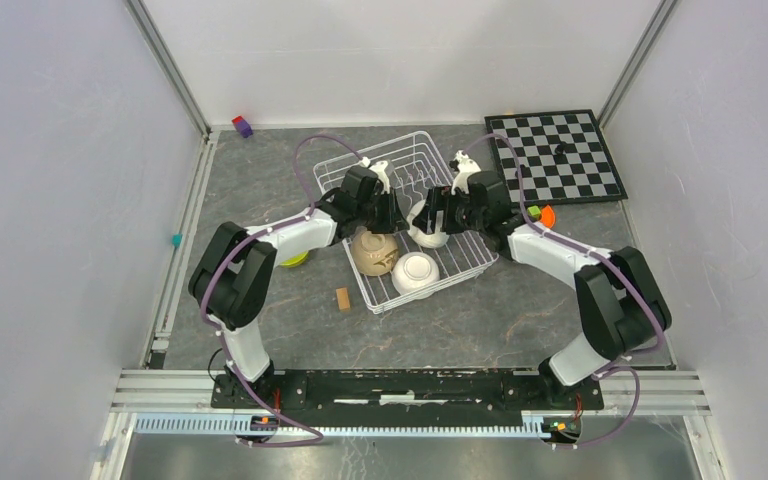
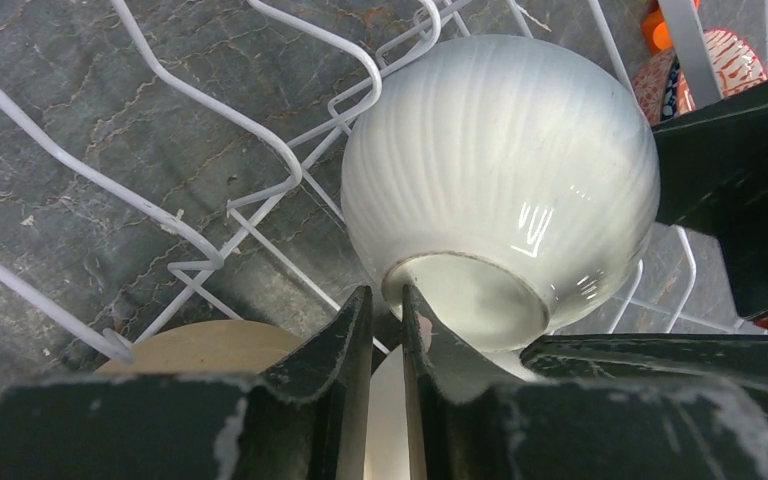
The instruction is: Unload the bowls from the dish rack
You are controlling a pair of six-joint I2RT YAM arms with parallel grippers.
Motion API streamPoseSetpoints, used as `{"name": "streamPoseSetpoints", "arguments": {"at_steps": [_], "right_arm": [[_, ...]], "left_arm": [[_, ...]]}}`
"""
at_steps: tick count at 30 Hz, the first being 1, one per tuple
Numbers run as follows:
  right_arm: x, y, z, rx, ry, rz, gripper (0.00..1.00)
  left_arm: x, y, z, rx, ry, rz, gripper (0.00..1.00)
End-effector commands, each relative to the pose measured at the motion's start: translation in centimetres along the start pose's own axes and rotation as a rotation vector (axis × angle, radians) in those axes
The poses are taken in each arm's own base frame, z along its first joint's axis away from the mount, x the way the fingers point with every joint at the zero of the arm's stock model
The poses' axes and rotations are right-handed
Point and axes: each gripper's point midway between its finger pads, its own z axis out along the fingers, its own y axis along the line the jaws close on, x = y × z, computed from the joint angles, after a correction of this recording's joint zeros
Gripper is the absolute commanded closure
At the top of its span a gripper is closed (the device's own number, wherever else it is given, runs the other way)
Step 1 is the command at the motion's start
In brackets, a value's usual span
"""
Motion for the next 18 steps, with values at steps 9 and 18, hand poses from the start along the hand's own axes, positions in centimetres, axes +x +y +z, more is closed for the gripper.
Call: {"name": "streamPoseSetpoints", "arguments": {"at_steps": [9, 18], "right_arm": [[-2.4, 4.6, 0.1, -0.282, -0.064, -0.004, 0.74], [-3.1, 6.6, -0.9, -0.413, -0.103, -0.013, 1.00]], "left_arm": [[-0.3, 0.3, -3.6, -0.067, -0.003, 0.070, 0.74], [-3.0, -1.3, -7.8, -0.072, -0.141, 0.080, 0.67]]}}
